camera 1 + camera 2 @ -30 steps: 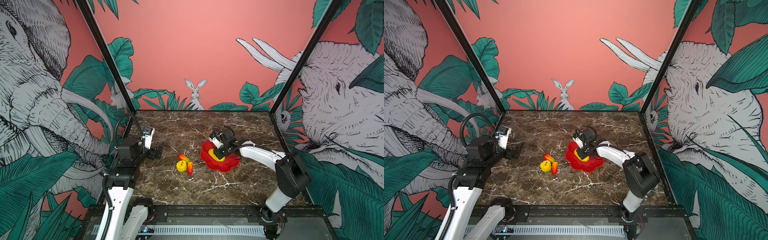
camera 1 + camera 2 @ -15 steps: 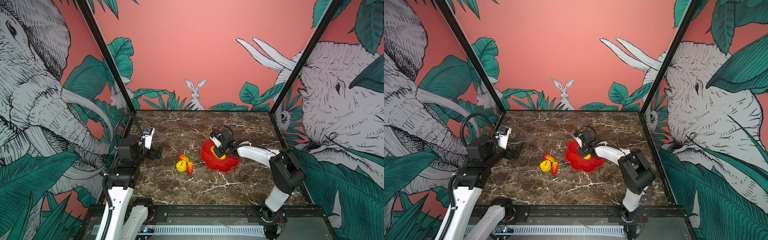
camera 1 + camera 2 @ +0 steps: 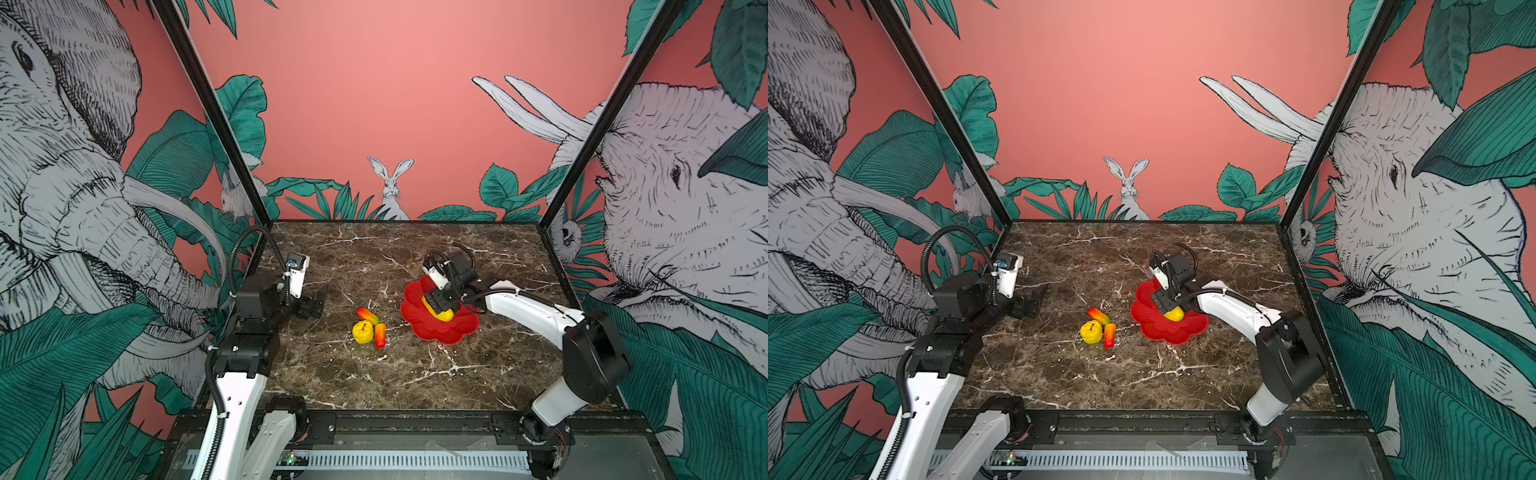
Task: Place and organize the fake fruits in the fruit bowl
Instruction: 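Carry the long yellow fruit into the red bowl and open the right gripper, then return the right gripper to the fruits and grasp the yellow apple-like fruit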
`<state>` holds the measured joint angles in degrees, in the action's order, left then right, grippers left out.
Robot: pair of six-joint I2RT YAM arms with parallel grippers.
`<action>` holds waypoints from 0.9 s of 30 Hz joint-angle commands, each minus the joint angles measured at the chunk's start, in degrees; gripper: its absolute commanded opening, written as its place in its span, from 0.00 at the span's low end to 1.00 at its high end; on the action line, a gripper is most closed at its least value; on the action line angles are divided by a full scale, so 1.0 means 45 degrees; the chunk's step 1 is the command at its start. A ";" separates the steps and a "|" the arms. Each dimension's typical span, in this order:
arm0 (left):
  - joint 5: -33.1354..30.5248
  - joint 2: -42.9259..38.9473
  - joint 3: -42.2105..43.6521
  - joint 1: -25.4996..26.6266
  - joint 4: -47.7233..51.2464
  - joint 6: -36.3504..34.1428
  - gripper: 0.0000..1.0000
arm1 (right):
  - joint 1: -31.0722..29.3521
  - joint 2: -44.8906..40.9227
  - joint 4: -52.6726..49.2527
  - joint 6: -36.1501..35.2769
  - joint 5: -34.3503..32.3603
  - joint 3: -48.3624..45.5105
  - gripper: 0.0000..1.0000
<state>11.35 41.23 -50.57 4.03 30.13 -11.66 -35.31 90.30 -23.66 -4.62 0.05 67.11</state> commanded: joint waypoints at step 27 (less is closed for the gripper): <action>0.0120 -0.0252 0.0106 -0.0058 0.0121 -0.0202 1.00 | -0.4790 0.5481 0.1801 0.0617 0.3809 0.4310 1.00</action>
<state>11.42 40.82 -50.57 4.03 30.13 -11.64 -56.97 113.32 -17.06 -2.90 16.56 84.77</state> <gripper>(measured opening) 0.996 0.995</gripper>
